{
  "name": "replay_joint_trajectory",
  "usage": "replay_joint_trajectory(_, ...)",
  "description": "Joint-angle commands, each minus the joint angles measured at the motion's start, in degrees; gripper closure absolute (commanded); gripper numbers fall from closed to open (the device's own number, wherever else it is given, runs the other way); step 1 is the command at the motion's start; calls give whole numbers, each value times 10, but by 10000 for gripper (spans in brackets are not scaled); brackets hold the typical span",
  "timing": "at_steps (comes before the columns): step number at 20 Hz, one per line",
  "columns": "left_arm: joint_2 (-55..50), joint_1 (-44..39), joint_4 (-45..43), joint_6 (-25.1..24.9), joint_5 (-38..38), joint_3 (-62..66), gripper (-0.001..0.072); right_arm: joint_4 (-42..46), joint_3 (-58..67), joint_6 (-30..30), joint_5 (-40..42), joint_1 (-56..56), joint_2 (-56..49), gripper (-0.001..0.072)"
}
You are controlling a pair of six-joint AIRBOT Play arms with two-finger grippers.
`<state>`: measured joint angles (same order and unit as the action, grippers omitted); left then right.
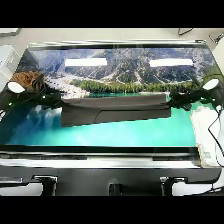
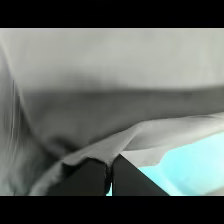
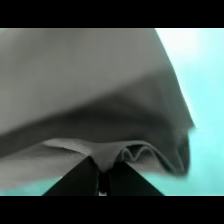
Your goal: Fold the clothes and pants, and hang the long-sleeved shirts on hangers.
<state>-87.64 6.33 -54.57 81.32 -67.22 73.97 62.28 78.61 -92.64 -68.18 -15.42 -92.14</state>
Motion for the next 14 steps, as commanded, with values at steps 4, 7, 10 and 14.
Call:
replay_joint_trajectory(4,-114,-7,2,19,2,63,675,-44,24,-23,69,10,-81,661)
replay_joint_trajectory(7,-132,-10,28,18,3,63,625,-60,24,-27,66,10,-89,624)
replay_joint_trajectory(10,-125,3,30,11,-34,88,304,-57,44,-1,49,-11,-83,119)
replay_joint_trajectory(14,-94,26,30,1,-98,127,304,21,62,11,9,-59,-89,8)
